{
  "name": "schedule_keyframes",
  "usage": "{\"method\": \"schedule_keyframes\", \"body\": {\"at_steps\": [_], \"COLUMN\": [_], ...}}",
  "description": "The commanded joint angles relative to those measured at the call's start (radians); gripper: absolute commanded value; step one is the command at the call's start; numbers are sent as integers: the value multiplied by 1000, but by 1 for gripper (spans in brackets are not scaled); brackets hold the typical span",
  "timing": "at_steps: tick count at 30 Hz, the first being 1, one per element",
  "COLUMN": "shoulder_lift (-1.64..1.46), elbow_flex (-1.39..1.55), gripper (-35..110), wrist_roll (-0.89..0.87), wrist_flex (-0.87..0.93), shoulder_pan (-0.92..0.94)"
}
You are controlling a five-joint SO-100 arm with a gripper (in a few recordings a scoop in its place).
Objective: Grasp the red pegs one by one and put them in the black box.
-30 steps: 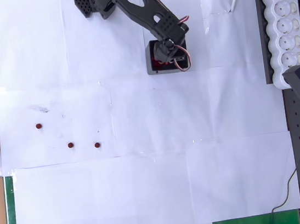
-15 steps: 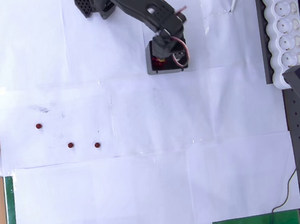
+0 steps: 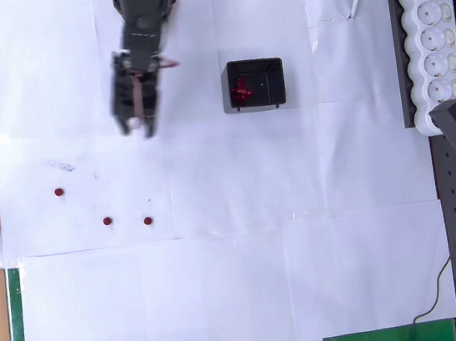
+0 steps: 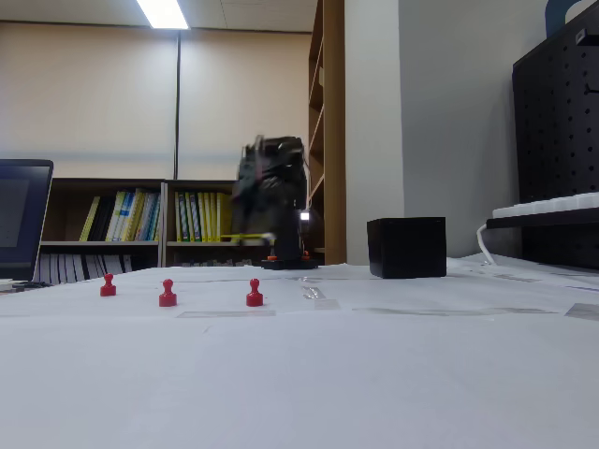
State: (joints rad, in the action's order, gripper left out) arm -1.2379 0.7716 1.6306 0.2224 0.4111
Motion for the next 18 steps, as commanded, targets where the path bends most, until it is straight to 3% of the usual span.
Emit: {"method": "schedule_keyframes", "body": {"at_steps": [1,9,18], "shoulder_lift": [-140,-474,-724], "elbow_flex": [43,198,431], "gripper": [14,14,14], "wrist_roll": [41,6,-9], "wrist_flex": [-221,-330,-328], "shoulder_pan": [101,189,213]}}
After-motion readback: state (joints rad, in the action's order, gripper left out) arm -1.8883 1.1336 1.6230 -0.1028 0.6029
